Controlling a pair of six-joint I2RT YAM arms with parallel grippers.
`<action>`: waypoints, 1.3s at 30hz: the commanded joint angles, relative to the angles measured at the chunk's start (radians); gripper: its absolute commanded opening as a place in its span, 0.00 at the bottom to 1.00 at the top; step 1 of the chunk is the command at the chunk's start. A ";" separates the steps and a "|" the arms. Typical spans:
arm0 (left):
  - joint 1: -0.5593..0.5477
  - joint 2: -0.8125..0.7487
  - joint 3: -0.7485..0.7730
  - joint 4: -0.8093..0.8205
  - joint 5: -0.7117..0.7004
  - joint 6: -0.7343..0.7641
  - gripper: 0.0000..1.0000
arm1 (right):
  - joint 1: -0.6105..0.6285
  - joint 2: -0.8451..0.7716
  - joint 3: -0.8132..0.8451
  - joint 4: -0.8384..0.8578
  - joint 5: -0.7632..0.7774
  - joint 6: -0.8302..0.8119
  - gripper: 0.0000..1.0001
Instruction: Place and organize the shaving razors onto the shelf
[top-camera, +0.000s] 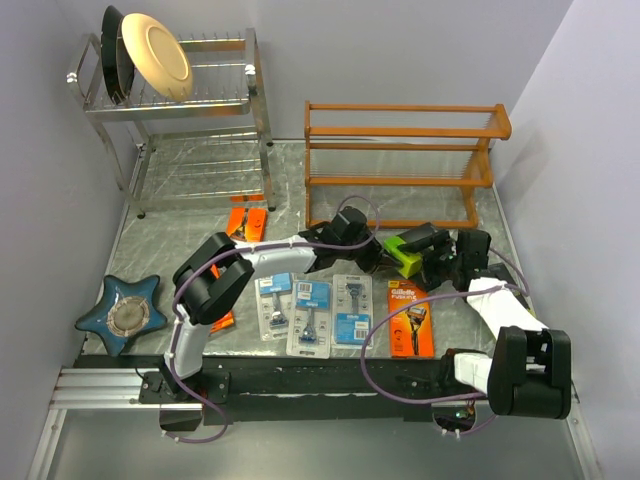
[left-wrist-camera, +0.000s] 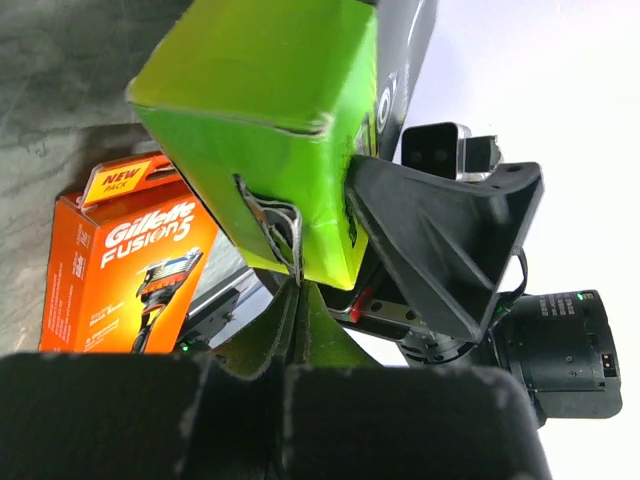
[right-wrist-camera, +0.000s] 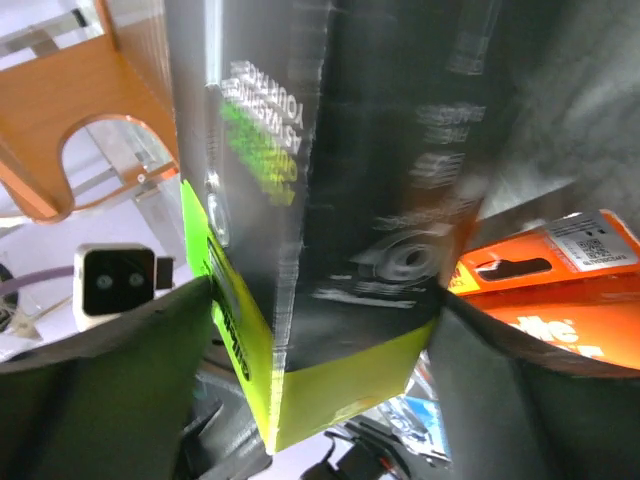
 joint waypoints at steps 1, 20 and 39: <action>-0.012 -0.002 0.043 0.055 0.029 -0.027 0.01 | 0.006 -0.009 0.002 0.071 -0.006 -0.013 0.78; 0.270 -0.370 -0.037 -0.233 0.152 0.736 0.69 | 0.032 -0.111 0.112 -0.017 -0.256 -0.576 0.43; 0.285 -0.743 -0.479 -0.192 0.021 1.047 0.59 | 0.275 0.434 0.374 0.445 -0.230 -0.302 0.46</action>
